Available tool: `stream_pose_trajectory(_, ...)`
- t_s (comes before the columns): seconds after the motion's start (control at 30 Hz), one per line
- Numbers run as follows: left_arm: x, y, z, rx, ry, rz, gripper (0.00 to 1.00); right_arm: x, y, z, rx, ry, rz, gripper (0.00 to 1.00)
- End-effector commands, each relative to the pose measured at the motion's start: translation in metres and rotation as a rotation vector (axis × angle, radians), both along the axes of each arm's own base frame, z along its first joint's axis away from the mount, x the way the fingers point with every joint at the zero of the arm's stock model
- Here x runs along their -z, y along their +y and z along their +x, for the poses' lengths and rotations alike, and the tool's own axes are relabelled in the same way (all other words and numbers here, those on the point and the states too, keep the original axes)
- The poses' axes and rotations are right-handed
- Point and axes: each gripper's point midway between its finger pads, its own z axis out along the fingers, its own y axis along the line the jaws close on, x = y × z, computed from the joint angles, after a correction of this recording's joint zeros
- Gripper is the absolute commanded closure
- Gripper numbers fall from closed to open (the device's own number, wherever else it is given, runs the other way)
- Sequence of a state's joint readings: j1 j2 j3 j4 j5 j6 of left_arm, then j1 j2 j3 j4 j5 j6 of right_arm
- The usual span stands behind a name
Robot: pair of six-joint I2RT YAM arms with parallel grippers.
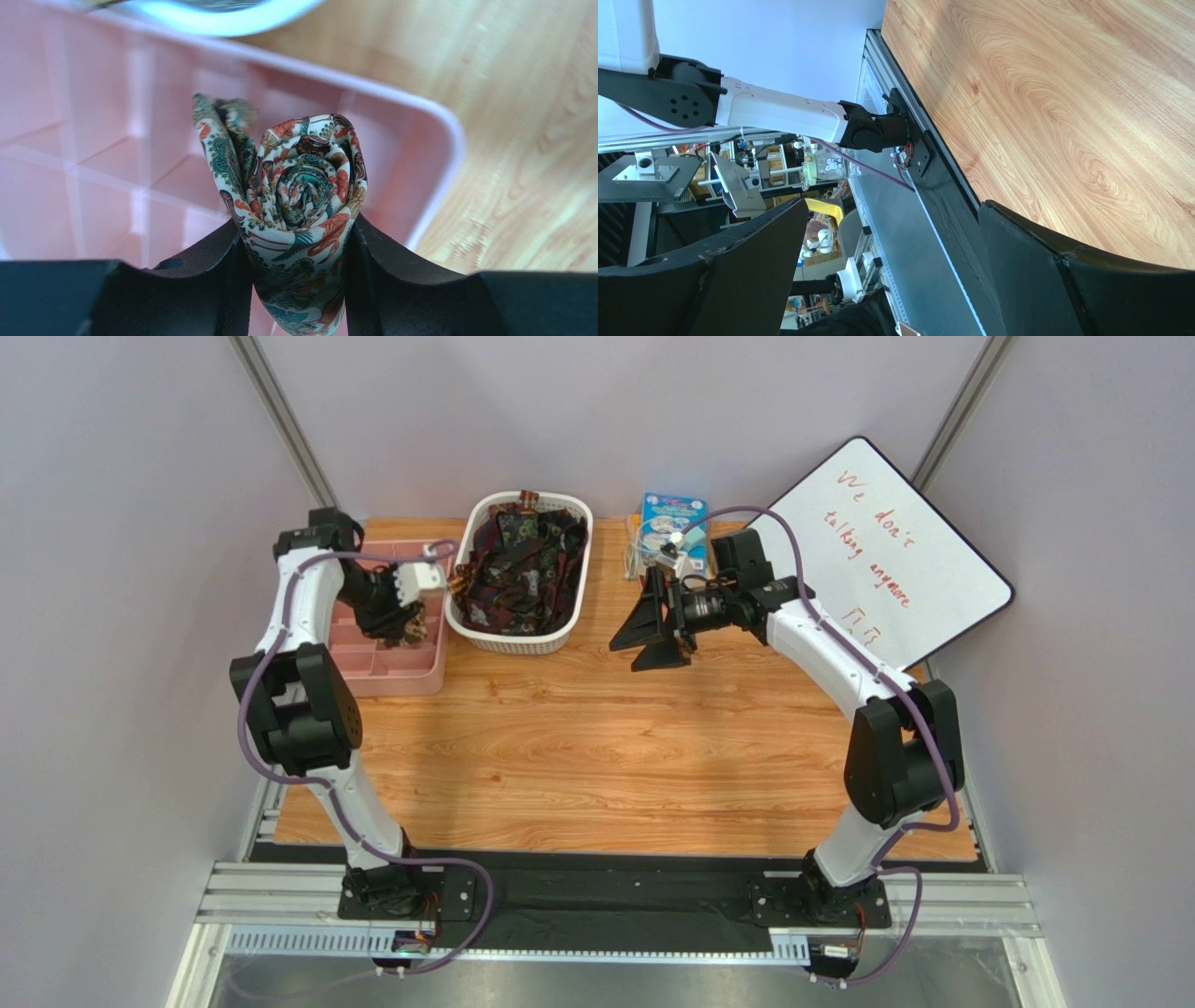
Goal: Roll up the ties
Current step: Move the storage box to the corner of the board, then place the tie in the storage box.
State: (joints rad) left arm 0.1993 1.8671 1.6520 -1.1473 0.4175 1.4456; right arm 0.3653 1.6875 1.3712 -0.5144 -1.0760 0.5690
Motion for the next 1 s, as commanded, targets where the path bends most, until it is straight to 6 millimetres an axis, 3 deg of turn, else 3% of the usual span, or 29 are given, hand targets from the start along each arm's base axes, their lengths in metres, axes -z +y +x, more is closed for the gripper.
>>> stream_pose_trajectory(0.0,-0.042,-0.019,-0.008,-0.274,0.11,-0.245,1.0,-0.004,0.0,-0.001,-0.017,-0.016,0.013,0.0)
stream_pose_trajectory(0.13,-0.055,-0.016,-0.001,-0.529,0.196,-0.359,1.0,-0.002,0.0,0.0,-0.016,-0.013,0.009,0.0)
stream_pose_trajectory(0.3,-0.056,-0.002,-0.006,-0.945,0.344,-0.484,1.0,0.0,0.0,0.0,-0.022,-0.009,0.005,0.0)
stream_pose_trajectory(0.33,-0.052,0.001,-0.005,-1.109,0.384,-0.524,1.0,0.001,0.0,-0.001,-0.022,-0.005,0.003,0.0)
stream_pose_trajectory(0.47,-0.061,0.015,-0.002,-1.405,0.356,-0.643,1.0,0.002,0.0,-0.001,-0.026,0.002,0.004,0.0)
stream_pose_trajectory(0.5,-0.075,0.023,0.01,-1.43,0.267,-0.7,1.0,0.001,0.0,-0.001,-0.028,-0.003,0.006,0.0)
stream_pose_trajectory(0.57,-0.077,0.03,0.014,-1.563,0.272,-0.777,1.0,0.002,0.0,-0.001,-0.032,0.004,0.006,0.0)
stream_pose_trajectory(0.63,-0.081,0.037,0.023,-1.625,0.257,-0.813,1.0,0.004,0.0,-0.001,-0.035,0.01,0.005,0.0)
stream_pose_trajectory(0.8,-0.086,0.024,0.043,-1.657,0.368,-0.998,1.0,0.005,-0.001,-0.002,-0.04,0.011,0.0,0.0)
stream_pose_trajectory(0.97,-0.072,0.03,0.043,-1.762,0.373,-0.979,1.0,0.007,-0.001,-0.002,-0.04,0.017,-0.003,0.0)
